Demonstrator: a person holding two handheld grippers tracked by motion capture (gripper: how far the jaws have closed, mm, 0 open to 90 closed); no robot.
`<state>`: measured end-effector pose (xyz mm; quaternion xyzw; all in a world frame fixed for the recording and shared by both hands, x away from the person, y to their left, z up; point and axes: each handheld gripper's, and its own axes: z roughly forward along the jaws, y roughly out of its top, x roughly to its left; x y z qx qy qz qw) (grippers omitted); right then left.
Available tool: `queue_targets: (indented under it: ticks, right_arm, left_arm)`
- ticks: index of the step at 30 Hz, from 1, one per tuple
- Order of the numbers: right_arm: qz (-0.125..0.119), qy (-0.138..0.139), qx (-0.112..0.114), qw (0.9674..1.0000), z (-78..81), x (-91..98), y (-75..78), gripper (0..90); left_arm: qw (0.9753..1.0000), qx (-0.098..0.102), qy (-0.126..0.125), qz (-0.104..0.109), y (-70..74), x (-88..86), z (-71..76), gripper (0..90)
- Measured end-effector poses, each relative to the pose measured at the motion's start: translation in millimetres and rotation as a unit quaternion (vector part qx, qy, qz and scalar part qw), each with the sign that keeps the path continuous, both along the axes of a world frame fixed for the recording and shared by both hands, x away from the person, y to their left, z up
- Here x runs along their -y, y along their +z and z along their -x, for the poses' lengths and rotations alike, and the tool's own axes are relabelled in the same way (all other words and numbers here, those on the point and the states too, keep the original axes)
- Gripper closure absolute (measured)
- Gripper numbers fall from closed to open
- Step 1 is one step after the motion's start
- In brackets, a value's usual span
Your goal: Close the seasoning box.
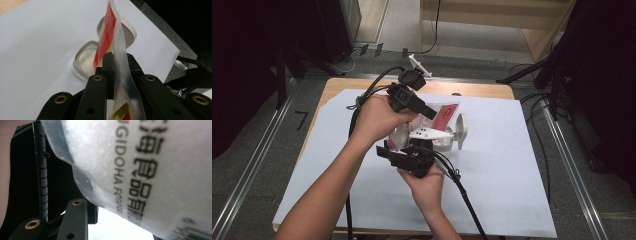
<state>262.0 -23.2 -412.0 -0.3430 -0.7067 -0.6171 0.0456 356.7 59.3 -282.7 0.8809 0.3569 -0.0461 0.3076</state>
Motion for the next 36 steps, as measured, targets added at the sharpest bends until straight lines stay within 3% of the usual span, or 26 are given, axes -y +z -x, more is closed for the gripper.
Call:
queue_targets:
  ticks: [17,36]
  right_arm:
    - [-0.005,-0.001,-0.003,1.0,-10.1,-6.9,0.3,59.5]
    - [-0.008,0.002,-0.005,0.9999,-10.2,-10.4,1.8,57.7]
  left_arm:
    - [0.9998,0.016,0.013,0.002,0.6,-6.3,-5.0,82.7]
    - [0.9998,0.015,0.014,-0.004,3.0,-8.9,-3.2,82.7]
